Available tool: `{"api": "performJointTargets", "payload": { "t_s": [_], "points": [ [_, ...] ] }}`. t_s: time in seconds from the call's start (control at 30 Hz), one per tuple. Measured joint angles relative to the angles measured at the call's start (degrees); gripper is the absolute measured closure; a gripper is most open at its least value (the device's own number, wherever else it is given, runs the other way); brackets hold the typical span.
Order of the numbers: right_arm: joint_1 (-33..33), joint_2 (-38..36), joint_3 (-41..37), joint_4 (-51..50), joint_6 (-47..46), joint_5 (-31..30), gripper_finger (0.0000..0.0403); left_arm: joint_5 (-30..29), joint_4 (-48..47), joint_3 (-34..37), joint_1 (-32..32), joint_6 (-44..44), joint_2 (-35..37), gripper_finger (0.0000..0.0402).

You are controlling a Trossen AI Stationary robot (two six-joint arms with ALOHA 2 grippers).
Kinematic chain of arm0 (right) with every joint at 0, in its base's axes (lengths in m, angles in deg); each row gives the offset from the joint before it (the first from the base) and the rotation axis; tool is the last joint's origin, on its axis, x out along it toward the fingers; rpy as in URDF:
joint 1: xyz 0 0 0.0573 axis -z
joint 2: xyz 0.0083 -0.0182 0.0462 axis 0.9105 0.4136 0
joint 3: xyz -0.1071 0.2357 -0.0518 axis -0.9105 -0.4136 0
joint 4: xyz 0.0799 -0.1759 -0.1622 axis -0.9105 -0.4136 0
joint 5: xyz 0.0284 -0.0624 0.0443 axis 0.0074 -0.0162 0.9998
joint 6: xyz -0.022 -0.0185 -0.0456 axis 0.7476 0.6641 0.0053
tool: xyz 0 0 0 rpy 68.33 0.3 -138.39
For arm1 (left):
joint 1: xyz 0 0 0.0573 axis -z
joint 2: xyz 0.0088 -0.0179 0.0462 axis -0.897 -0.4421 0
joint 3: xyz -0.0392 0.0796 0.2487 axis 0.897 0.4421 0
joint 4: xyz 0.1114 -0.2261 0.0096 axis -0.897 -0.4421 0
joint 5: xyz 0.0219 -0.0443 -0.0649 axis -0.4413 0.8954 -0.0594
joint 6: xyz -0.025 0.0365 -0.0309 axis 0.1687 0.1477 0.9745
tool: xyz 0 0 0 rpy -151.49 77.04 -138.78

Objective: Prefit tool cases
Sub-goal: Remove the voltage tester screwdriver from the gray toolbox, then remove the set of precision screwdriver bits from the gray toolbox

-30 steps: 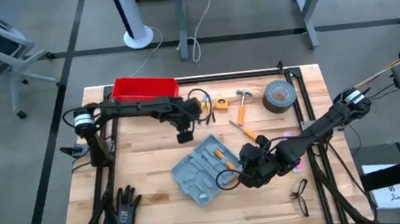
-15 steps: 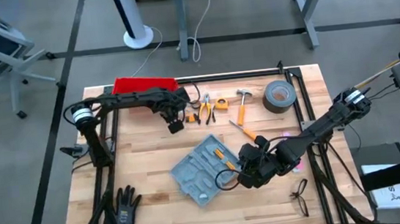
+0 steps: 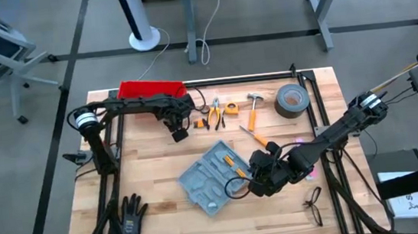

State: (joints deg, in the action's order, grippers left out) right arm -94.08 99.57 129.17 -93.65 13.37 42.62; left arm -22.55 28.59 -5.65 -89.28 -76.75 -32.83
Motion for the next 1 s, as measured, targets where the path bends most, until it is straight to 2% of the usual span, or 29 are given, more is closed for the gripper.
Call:
{"api": "performJointTargets", "payload": {
  "t_s": [0.27,0.4,0.5,0.73,0.87,1.0],
  "points": [
    [0.0,0.0,0.0,0.1,0.4,0.0,0.0272,2.7,-0.2,-1.2,0.5,-1.1,1.3,0.0229],
    [0.0,0.0,0.0,0.0,0.4,-0.4,0.027,10.0,-0.1,-1.1,2.3,-0.2,4.8,0.0206],
    [0.0,0.0,0.0,0.0,0.5,-0.9,0.0274,13.5,-0.6,-0.7,5.6,0.8,7.4,0.0203],
    [0.2,0.0,-1.4,0.2,0.5,-1.2,0.0286,14.1,0.8,0.1,19.5,5.2,9.9,0.0217],
    [1.5,0.1,-2.7,1.6,1.6,1.9,0.0283,14.2,4.2,0.1,27.2,9.4,9.8,0.0227],
    [3.2,0.1,-2.9,3.9,3.7,4.5,0.0272,14.2,8.1,0.1,32.1,14.5,9.6,0.0236]
  ]
}}
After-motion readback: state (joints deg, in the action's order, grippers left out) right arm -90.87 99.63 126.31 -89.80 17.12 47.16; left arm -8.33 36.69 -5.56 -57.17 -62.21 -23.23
